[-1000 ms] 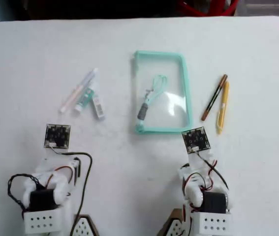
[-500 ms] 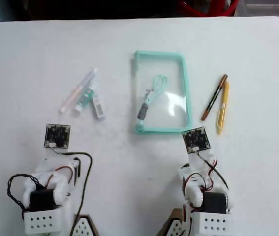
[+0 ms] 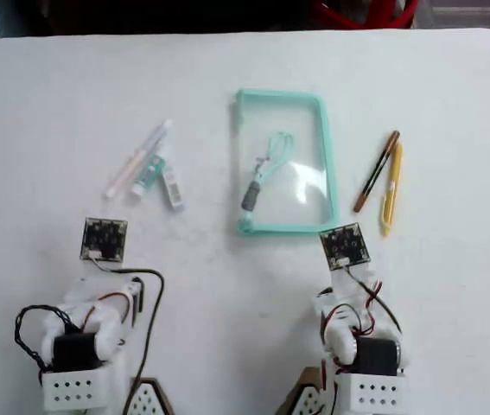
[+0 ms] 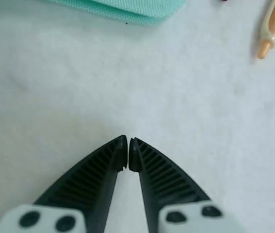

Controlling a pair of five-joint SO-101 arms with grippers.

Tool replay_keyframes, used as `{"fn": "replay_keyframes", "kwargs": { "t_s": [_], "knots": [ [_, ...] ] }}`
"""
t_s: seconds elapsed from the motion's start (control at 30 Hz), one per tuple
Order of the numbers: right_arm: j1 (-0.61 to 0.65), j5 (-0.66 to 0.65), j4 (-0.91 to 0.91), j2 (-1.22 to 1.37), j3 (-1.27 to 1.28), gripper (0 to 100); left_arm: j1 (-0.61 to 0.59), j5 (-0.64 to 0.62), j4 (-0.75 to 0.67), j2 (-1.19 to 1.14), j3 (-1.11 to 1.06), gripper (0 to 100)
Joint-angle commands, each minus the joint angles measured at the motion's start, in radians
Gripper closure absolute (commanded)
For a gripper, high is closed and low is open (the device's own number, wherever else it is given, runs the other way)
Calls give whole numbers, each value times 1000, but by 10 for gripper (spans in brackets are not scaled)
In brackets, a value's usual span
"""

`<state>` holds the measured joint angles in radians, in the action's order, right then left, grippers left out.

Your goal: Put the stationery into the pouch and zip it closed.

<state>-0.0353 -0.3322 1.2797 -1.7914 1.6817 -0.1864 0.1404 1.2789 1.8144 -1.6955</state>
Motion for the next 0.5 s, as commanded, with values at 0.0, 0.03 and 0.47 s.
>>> {"fn": "replay_keyframes", "kwargs": {
  "t_s": [0.0,0.03,0.47],
  "knots": [
    [-7,0,-15,-7,9,980,15,-11,5,1,3,853],
    [-7,0,-15,-7,9,980,15,-11,5,1,3,853],
    [-12,0,-91,-7,9,978,10,-3,-259,4,146,849]
  ]
}}
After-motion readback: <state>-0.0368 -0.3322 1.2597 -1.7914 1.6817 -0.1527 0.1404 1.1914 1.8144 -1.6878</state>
